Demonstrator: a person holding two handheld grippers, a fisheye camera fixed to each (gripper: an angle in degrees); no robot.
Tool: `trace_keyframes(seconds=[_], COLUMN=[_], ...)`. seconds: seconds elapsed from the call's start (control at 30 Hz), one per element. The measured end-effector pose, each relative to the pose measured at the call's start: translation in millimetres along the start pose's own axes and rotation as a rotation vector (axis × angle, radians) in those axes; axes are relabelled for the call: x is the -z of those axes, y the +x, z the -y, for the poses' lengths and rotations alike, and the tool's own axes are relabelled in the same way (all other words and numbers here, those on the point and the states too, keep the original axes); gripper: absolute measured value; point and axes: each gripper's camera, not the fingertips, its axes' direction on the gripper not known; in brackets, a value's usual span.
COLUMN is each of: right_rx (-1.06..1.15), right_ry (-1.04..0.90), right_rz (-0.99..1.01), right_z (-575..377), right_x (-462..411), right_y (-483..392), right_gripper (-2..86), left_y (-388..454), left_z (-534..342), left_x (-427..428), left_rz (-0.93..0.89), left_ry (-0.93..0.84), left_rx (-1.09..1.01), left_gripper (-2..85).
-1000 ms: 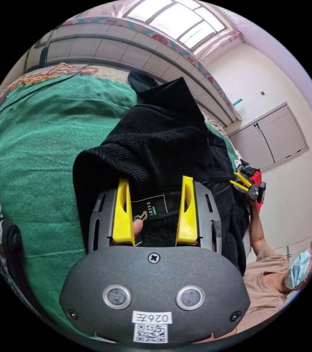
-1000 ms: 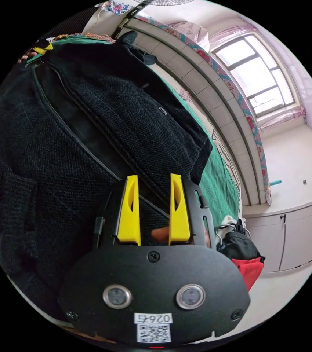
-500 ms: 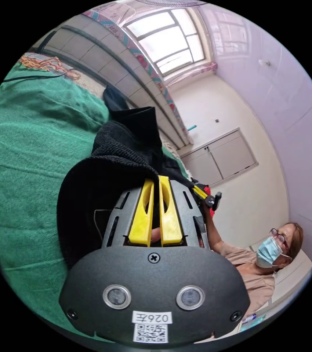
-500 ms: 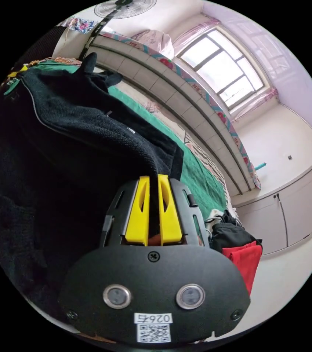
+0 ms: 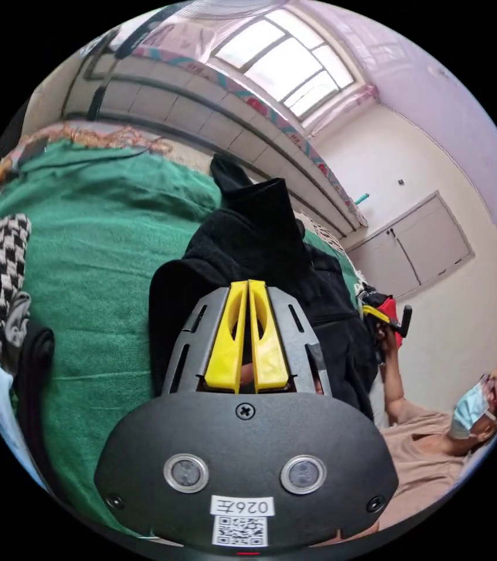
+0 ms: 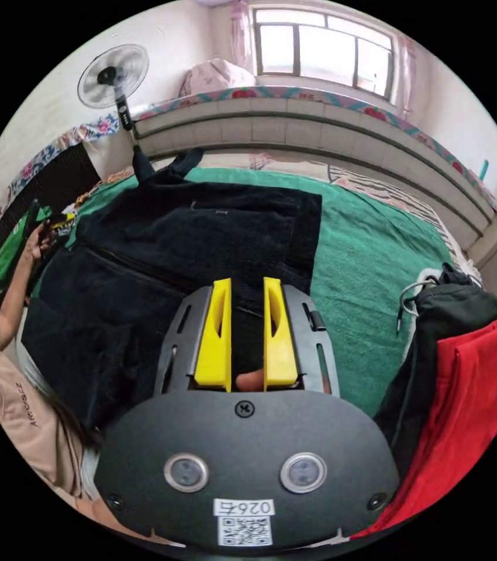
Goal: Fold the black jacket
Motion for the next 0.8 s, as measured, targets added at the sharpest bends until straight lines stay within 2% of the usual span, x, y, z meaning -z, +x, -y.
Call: trace_keyframes(seconds=[0.03,0.1,0.13,0.17,0.3,0.37,0.47,0.63,0.7,0.77,0.8], right_rx=[-0.074,-0.138,-0.136,-0.178,-0.3,-0.375,-0.404,-0.4,-0.389,-0.408,-0.402], right_ry=[0.002,-0.152,-0.205,-0.159,-0.045,-0.017,-0.038,-0.192,-0.259,-0.277,-0.273], right_rz=[-0.017,-0.08,-0.079,-0.069,-0.08,0.021,0.117,-0.018,0.032,0.043,0.055], right_z=[-8,-18,-26,-35,-73,-97,-116,-127,-132,-140,-142], right_x=[-8,-41,-56,-49,-14,-10,-24,-54,-72,-69,-66], right_y=[20,45,56,67,105,135,159,168,172,180,181], right_gripper=[1.7,-0.1,-0.6,-0.9,-0.5,1.5,4.3,8.4,7.3,0.5,0.1], left_y=[12,16,13,15,44,54,52,40,44,54,57], left_z=[2,6,8,11,28,27,25,37,42,48,50], left_x=[-7,-40,-65,-73,-34,-15,-16,-26,-27,-28,-28], left_rz=[0.018,0.057,0.079,0.093,0.028,0.134,0.257,0.155,0.161,0.2,0.215], left_ry=[-0.027,-0.218,-0.391,-0.434,-0.285,-0.238,-0.337,-0.407,-0.418,-0.435,-0.442], left_rx=[-0.059,-0.099,-0.087,-0.092,-0.179,-0.212,-0.225,-0.193,-0.206,-0.25,-0.263], left_gripper=[-0.7,-0.8,-0.8,-0.8,-0.2,3.3,12.0,16.9,17.4,17.0,16.4])
